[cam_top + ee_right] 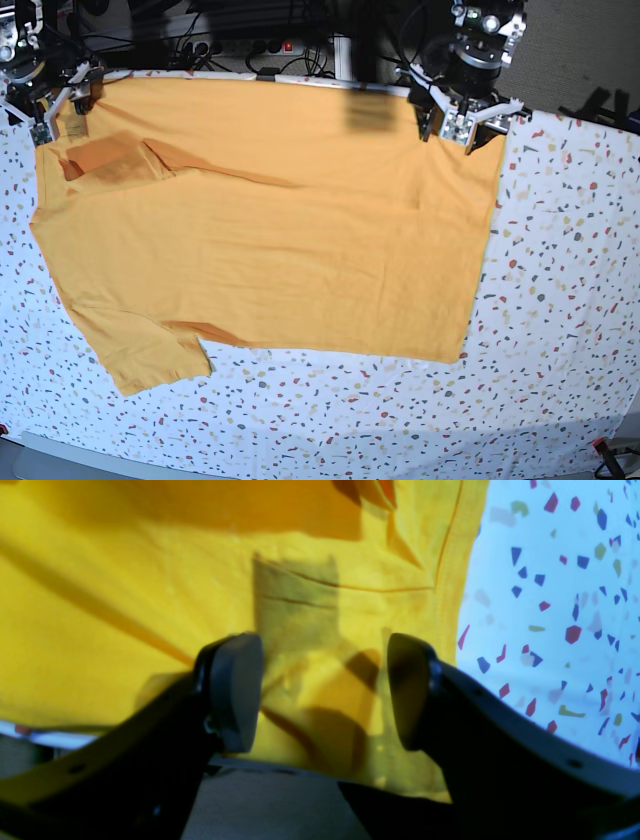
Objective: Fold the T-shirt properly
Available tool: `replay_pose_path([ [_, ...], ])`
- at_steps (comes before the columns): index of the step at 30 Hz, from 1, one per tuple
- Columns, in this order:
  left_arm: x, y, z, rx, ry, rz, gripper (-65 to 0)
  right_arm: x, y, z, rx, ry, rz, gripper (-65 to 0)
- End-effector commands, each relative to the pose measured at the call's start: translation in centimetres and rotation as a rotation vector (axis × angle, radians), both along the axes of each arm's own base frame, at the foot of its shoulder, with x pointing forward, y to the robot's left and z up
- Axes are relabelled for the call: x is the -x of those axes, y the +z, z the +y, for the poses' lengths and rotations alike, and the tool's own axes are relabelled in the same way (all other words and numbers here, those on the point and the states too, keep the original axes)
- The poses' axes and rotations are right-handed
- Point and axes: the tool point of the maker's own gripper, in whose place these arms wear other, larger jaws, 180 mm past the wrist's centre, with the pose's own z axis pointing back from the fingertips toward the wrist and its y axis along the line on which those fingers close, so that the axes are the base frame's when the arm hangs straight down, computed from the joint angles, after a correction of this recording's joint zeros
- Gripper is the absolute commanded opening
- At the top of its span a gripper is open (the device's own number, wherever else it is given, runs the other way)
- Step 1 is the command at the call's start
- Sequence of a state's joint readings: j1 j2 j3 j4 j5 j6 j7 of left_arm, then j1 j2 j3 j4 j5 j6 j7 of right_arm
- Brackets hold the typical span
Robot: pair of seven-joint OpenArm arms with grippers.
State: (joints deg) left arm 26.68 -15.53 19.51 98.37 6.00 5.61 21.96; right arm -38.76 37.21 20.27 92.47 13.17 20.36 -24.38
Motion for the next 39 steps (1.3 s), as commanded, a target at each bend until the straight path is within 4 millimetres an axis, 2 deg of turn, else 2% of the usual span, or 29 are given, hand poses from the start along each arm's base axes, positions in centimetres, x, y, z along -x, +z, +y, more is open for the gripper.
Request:
replay_pose_path([
  [1,3.4,-2.5,1.3,-0.064,0.011,0.172,-27.9,-0.1,0.7,-0.8,0.037,0.014,0.012,-26.0],
  [11,2.4,-1.2,0.8,-0.041,0.005,0.118,-27.9,-2.0,3.2,-2.5,0.083,-0.027,-0.092,-26.0],
  [15,2.1,-1.2,0.8,-0.041,0.004,0.113,-27.9,-2.7,3.9,-2.0,0.081,-0.009,-0.114,-26.0],
  [23,2.1,-1.1,0.7,-0.038,0.003,0.107,-27.9,-6.4,6.8,0.2,0.041,0.024,-0.229,-26.0],
  [34,1.9,-0.9,0.6,-0.031,0.000,0.091,-27.9,-6.0,5.4,3.8,-0.175,0.027,-0.206,-26.0],
  [39,1.9,-0.9,0.6,-0.031,0.000,0.090,-27.9,-7.8,5.3,3.9,-0.193,0.021,-0.234,-26.0],
])
